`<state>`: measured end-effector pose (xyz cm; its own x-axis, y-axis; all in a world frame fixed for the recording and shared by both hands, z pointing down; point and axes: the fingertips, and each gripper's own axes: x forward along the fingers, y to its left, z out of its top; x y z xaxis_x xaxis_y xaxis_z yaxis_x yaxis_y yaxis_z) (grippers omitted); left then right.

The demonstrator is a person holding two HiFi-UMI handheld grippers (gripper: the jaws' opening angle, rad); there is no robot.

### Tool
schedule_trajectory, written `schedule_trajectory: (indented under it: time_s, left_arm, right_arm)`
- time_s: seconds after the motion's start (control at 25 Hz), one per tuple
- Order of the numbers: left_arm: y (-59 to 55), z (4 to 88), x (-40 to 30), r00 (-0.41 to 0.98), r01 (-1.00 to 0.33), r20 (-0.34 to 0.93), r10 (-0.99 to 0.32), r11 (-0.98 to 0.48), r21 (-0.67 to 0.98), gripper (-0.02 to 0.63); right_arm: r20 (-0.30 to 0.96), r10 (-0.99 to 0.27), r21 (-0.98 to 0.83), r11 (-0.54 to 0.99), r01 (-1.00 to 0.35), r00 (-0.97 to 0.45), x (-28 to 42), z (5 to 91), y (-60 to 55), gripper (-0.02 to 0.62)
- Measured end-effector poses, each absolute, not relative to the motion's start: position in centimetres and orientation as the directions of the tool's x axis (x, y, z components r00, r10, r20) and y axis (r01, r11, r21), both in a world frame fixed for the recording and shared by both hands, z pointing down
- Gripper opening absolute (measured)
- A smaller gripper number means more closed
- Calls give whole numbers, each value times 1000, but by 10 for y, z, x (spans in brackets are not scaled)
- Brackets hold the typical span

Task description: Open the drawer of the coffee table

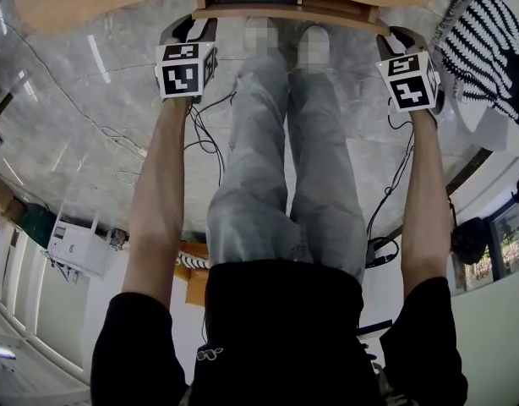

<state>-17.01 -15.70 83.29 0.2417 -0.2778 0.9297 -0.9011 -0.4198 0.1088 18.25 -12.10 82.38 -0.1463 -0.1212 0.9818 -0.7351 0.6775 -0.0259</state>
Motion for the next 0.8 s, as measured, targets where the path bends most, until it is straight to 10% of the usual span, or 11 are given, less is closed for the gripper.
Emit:
schedule_trajectory:
  time_s: [0.8]
  left_arm:
    - [-59,839,-189,192,-904,972,-134,-409,122,144]
  right_arm:
    - [987,28,-133,686,-715,-156,162,828,-15,101]
